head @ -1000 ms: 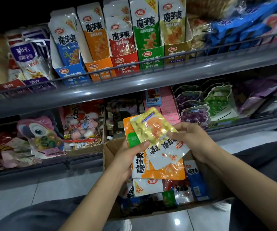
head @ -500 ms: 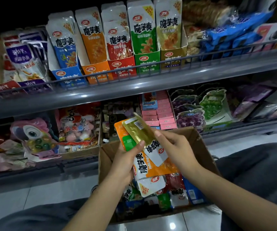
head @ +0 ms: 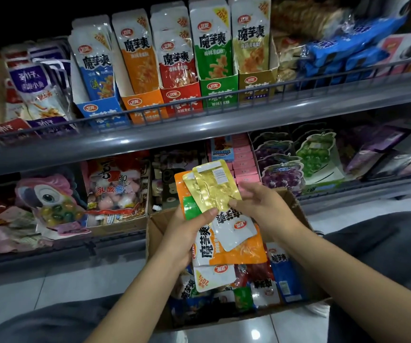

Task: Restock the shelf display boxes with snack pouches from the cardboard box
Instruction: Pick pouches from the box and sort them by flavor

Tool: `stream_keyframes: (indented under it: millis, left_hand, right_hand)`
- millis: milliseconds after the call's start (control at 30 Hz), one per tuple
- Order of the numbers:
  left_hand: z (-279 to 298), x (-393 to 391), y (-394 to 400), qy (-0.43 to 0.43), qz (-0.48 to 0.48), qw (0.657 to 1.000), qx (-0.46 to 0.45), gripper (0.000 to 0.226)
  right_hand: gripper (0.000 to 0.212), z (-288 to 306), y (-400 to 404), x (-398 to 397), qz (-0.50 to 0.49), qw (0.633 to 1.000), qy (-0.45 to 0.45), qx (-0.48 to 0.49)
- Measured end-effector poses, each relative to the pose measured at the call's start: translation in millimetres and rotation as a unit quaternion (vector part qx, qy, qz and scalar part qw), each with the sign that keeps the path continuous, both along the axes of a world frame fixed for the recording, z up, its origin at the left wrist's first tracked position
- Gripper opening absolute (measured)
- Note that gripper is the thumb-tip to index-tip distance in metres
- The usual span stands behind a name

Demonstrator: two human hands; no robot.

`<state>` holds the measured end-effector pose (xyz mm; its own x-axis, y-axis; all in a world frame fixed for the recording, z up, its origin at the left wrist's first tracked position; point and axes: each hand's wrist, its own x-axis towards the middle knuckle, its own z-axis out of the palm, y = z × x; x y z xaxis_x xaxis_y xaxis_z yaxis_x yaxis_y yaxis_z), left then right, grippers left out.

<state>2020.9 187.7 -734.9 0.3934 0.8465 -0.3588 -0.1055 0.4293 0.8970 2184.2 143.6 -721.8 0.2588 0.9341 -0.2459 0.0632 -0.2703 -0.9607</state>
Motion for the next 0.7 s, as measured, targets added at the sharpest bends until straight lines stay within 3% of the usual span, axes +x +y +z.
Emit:
stream_keyframes:
  millis: [100,200,333,400,500,633,700]
  left_hand:
    - [0.3,1.8,-3.2,-0.010,-0.018,0.999,-0.027,0.029]
    - [0.4,2.8,-3.5,-0.028,-0.022,0.997,-0.072,0.038]
    - [-0.1,-1.5,2.6,-0.004,0.011,0.996,-0.084,0.052]
    - [0.1,-3.3,4.9,-0.003,0.027,0.996,-0.086,0.054]
    - [0.7,-3.7,6.7,-0.006,0.055,0.995,-0.081,0.044]
    - [2.6,-1.4,6.4,-0.010,0.075,0.994,-0.076,0.049]
    - [2.9,-0.6,4.9,-0.007,0.080,0.995,-0.066,0.038]
  right_hand:
    - [0.013,0.1,1.7,6.0,-0.015,0.994,0.097,-0.052]
    - [0.006,0.8,4.1,8.9,-0.027,0.972,0.214,-0.096]
    - [0.010,3.1,10.8,22.4,-0.093,0.966,0.230,-0.077]
    - [0.010,2.0,12.6,31.1,-0.134,0.979,0.153,-0.023]
    - [0.023,6.4,10.8,36.1,-0.121,0.990,-0.038,0.062]
    - [0.034,11.7,5.1,27.8,-0.074,0.977,-0.165,0.111]
    - [0.035,11.2,1.6,22.0,-0.067,0.960,-0.242,0.121]
